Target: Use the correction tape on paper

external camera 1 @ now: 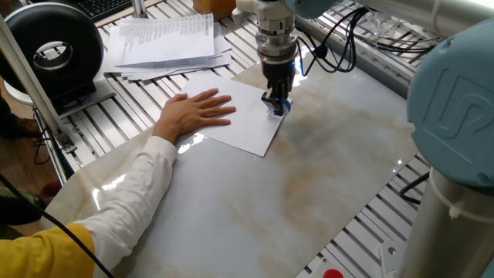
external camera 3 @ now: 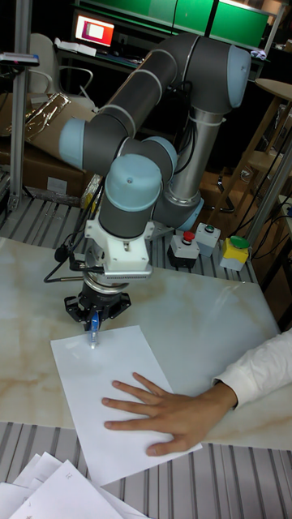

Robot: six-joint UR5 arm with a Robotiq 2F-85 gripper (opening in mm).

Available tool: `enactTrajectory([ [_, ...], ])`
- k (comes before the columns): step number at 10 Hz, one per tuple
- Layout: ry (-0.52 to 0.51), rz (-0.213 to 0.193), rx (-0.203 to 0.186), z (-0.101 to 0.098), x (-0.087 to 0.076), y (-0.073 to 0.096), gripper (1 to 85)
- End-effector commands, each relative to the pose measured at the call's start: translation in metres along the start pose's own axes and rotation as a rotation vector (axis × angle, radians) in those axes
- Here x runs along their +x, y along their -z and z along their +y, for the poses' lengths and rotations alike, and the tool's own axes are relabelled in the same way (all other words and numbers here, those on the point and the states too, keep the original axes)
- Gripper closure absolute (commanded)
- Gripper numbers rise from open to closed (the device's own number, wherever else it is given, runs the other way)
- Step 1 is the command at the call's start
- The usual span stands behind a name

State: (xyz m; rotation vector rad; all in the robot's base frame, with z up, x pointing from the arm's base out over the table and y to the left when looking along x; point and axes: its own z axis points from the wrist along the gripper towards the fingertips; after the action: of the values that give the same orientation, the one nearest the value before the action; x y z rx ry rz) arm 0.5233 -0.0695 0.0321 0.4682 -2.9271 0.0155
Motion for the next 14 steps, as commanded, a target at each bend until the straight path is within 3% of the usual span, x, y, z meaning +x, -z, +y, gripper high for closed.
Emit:
enactTrajectory([
  [1,-0.004,0.007,0.002,-0.0016,0.0028,0.0003,84.0],
  [14,-0.013,0.004,-0.018,0.0013,0.0015,-0.0043,84.0],
])
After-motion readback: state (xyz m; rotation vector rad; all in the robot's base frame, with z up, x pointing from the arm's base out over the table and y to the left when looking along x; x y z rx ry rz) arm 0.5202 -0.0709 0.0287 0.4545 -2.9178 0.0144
